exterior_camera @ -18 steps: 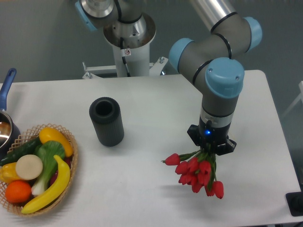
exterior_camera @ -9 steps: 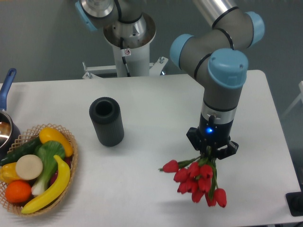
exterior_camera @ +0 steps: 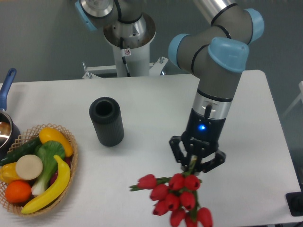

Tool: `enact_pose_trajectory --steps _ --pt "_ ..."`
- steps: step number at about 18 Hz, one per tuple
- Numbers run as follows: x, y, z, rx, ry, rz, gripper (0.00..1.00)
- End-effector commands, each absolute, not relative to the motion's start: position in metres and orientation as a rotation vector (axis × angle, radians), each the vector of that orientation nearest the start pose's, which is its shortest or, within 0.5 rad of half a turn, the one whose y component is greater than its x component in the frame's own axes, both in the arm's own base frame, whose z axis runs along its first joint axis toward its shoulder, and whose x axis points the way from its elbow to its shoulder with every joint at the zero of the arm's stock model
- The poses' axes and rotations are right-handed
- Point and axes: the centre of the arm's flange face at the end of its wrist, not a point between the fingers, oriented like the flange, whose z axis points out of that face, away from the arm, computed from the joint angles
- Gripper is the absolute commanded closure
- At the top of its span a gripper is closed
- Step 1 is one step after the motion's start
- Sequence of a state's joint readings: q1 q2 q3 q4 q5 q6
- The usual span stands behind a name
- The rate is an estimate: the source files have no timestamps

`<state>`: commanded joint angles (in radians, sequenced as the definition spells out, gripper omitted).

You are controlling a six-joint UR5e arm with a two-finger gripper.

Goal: Insert the flowers into the vase
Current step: 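Carry the tulips over the black vase and lower stems into it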

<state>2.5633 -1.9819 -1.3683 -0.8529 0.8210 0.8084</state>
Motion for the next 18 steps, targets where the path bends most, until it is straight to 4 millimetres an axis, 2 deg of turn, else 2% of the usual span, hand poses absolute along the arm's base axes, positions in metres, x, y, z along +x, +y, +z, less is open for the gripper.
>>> enact_pose_trajectory --steps 4,6,12,18 --pt "-0.437 0.534 0.487 -2.059 0.099 -0.253 1.00" --pt "-0.429 0.526 0.496 -1.993 0.117 -0.305 1.00" --pt "-0.392 0.486 0.519 -1.799 0.182 -0.402 1.00" --pt "-0.349 0.452 0.518 -1.734 0.210 -0.425 1.00"
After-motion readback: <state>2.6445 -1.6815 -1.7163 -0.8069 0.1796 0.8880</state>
